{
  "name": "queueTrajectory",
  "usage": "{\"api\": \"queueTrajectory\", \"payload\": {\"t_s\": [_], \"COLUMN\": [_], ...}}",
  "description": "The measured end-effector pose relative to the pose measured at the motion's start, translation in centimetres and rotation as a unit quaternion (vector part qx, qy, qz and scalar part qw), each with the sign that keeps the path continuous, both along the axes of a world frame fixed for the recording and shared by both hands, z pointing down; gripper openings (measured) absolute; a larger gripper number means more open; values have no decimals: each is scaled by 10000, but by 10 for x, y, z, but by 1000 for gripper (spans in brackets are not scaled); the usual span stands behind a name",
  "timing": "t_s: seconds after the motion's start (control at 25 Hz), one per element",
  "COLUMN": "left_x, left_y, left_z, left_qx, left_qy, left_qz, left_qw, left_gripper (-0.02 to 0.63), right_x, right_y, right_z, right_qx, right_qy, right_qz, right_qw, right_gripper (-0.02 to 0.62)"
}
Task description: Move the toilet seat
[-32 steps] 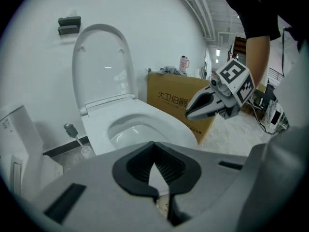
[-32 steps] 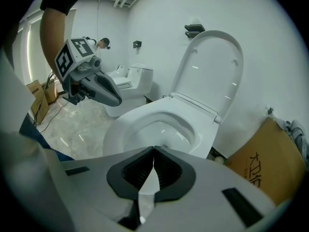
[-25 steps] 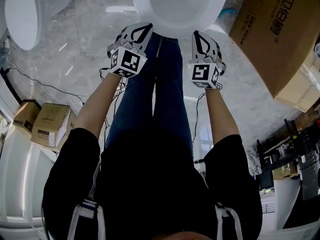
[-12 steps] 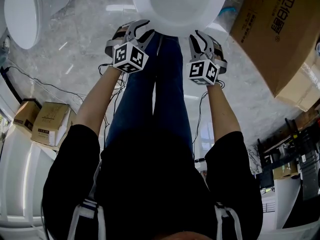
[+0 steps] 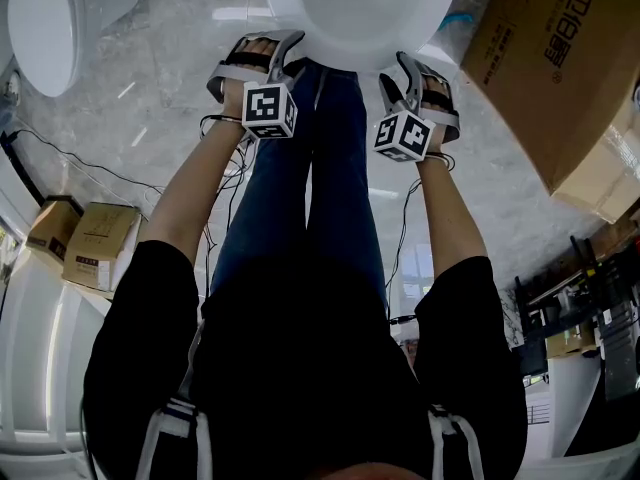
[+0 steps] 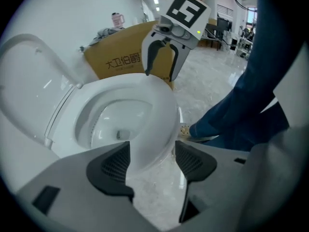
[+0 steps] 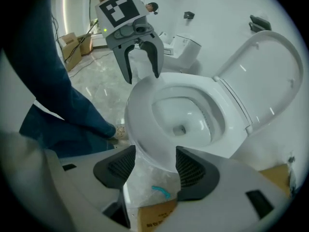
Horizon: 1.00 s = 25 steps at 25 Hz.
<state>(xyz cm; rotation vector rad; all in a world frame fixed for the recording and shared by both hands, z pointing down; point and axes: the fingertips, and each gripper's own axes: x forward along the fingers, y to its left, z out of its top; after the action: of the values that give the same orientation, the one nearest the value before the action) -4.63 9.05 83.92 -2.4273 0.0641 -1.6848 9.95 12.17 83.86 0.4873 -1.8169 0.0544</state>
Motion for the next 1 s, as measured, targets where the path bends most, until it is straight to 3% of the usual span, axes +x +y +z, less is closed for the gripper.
{"api": "queueTrajectory", "payload": {"t_s": [0.2,0.44,1.0], "left_x": [8,14,11], "left_y": [0,3,7], "left_z": [7,12,-3], "left_qx": [170,156,299], "left_qy": [-124,-167,-53], "left_qz": [434,468,569], "left_qw": [9988,9986,9979], "left_gripper": [288,288,299], "right_x": [-4,-8,-9], "right_y": [-2,-3,-10], "right_z": [11,23,-2], "right_qx": [178,320,418], "right_qy": [342,733,750], "right_qz": [-638,-1423,-1527], "right_qw": [9972,9866,9845], "right_gripper": [272,273,295]}}
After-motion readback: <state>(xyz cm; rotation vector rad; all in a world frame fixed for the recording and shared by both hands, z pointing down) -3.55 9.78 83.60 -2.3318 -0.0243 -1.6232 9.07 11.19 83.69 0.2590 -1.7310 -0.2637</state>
